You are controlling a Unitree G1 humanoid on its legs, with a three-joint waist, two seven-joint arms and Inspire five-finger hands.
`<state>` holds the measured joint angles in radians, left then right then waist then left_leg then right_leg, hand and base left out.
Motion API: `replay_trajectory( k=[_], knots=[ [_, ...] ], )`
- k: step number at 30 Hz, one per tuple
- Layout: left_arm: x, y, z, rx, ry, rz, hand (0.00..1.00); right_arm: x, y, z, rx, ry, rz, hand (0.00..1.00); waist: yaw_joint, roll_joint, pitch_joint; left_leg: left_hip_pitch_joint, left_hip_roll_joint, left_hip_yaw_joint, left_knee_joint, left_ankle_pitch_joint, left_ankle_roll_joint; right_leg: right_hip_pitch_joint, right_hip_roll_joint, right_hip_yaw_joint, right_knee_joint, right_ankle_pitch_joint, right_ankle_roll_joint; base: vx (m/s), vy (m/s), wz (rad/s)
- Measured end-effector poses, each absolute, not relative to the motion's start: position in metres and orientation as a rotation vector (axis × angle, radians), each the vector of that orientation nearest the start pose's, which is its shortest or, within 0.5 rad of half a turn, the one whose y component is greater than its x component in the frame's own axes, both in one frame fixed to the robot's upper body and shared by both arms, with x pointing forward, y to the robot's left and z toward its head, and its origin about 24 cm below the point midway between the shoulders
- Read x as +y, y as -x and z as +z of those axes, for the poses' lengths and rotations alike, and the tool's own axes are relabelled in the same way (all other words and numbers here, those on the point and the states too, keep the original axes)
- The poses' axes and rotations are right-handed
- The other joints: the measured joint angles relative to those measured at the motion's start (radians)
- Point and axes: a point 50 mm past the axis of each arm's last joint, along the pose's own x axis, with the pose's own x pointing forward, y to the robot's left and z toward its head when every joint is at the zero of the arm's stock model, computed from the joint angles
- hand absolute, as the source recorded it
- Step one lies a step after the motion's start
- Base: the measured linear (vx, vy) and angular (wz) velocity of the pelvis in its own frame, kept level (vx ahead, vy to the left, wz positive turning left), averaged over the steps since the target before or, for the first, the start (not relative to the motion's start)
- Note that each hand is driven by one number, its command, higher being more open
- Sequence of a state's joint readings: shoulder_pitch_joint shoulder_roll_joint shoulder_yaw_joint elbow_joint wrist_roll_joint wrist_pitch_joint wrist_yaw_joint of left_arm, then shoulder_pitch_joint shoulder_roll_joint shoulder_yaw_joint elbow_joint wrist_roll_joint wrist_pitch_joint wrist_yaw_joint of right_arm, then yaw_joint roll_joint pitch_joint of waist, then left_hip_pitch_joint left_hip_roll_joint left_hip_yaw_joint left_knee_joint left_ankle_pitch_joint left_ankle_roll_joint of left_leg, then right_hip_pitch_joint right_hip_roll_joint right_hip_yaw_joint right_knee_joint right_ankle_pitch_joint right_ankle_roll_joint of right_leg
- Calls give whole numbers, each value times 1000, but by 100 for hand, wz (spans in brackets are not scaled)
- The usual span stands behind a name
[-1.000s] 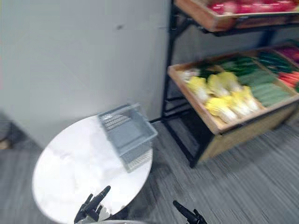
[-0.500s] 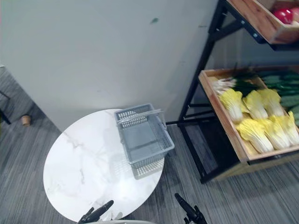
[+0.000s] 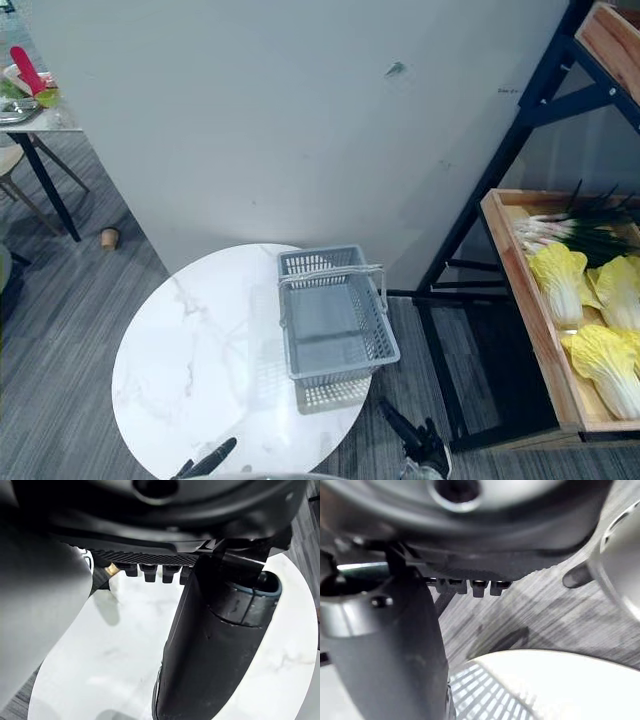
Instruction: Pick vegetable in the basket
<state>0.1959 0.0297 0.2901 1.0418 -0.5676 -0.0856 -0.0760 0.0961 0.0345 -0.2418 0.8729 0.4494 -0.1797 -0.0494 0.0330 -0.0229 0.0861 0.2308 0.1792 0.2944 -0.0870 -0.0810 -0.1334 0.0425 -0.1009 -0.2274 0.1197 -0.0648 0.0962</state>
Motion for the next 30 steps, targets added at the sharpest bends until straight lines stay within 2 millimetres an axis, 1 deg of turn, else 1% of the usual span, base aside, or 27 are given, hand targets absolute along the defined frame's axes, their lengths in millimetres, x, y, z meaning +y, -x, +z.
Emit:
replay_trajectory(
  k=[2,3,4,6,7,9,10,12,13,14,16,17,18,19,21,23,24,27,28,30],
  knots=[
    [205,-50,-165,989,602,618,100,-192,-152,-124,649,-436,-504,100,0,-4,-3,-4,-2,-1,0,1,-2,6,0,-3,-16,10,-1,21,-6,6],
    [206,-50,-164,991,590,607,100,-195,-168,-113,588,-398,-480,100,-1,-10,-7,-7,-6,-1,0,1,-2,8,-1,-1,-30,21,0,0,0,0],
    [207,-51,-164,989,581,595,100,-197,-177,-106,557,-373,-469,100,0,-13,-8,-9,-8,-1,0,1,-2,10,-1,1,-39,27,0,-15,35,-2],
    [211,-52,-162,992,563,560,100,-209,-205,-82,449,-247,-432,100,1,-28,-17,-30,-21,-5,0,2,-1,6,-4,5,-73,52,5,-27,38,2],
    [212,-53,-162,994,559,556,100,-212,-211,-77,425,-216,-424,100,1,-32,-19,-36,-24,-6,0,3,0,4,-6,6,-79,58,6,-29,36,1],
    [216,-53,-162,1005,525,539,100,-226,-236,-50,320,-73,-398,100,2,-40,-19,-44,-34,-8,0,6,5,-3,-13,12,-85,70,6,-36,30,-3],
    [217,-53,-161,1005,520,536,100,-229,-242,-43,291,-37,-392,100,1,-42,-17,-44,-37,-9,0,6,6,-4,-15,13,-85,70,6,-38,18,0],
    [218,-53,-161,1005,518,536,100,-241,-264,-13,184,123,-366,100,1,-45,-16,-51,-42,-14,0,8,11,-9,-19,14,-84,70,7,-38,6,5],
    [218,-53,-161,1005,517,536,100,-244,-269,-5,157,161,-357,100,0,-46,-15,-55,-42,-17,0,9,13,-11,-20,14,-84,70,7,-39,-5,8],
    [219,-53,-161,1008,519,533,100,-247,-279,11,105,234,-335,100,-2,-47,-15,-65,-42,-24,0,11,15,-20,-20,13,-83,71,5,-34,-14,7],
    [219,-53,-160,1011,519,532,100,-247,-295,35,27,358,-291,100,-5,-46,-14,-77,-42,-29,3,14,20,-30,-19,13,-82,74,2,-16,-10,3],
    [219,-52,-161,1013,519,532,100,-247,-299,39,13,393,-279,100,-5,-46,-14,-77,-42,-29,4,14,20,-30,-19,13,-82,74,2,0,0,0],
    [219,-52,-161,1015,516,531,100,-244,-304,47,-10,465,-251,100,-5,-45,-14,-77,-42,-30,4,14,20,-29,-19,13,-82,74,2,0,0,0],
    [220,-53,-160,1015,501,521,100,-242,-308,52,-24,529,-220,100,-4,-46,-13,-78,-42,-32,4,14,20,-30,-20,12,-82,75,1,0,0,0],
    [221,-54,-160,1018,487,510,100,-236,-311,53,-32,611,-171,100,-4,-47,-12,-79,-43,-33,5,14,21,-30,-21,12,-82,75,1,0,0,0],
    [221,-54,-160,1019,486,508,100,-230,-312,53,-35,689,-117,100,-4,-47,-10,-80,-45,-35,5,13,22,-30,-23,11,-82,75,1,5,1,2],
    [221,-55,-159,1017,486,506,100,-227,-312,52,-39,763,-68,100,-5,-46,-8,-84,-47,-38,5,13,23,-31,-25,10,-82,75,1,7,1,5],
    [221,-56,-159,1016,474,493,100,-224,-314,49,-44,922,26,100,-5,-45,-5,-96,-53,-48,9,14,30,-37,-31,6,-82,75,1,10,4,9],
    [221,-56,-159,1016,472,489,100,-224,-315,48,-44,951,44,100,-6,-44,-4,-99,-54,-50,11,14,31,-39,-33,5,-82,75,1,12,5,8],
    [220,-56,-159,1020,461,471,100,-224,-319,42,-20,1045,96,100,-6,-40,-1,-101,-60,-56,15,14,32,-40,-40,4,-82,75,1,14,7,7]
  ],
)
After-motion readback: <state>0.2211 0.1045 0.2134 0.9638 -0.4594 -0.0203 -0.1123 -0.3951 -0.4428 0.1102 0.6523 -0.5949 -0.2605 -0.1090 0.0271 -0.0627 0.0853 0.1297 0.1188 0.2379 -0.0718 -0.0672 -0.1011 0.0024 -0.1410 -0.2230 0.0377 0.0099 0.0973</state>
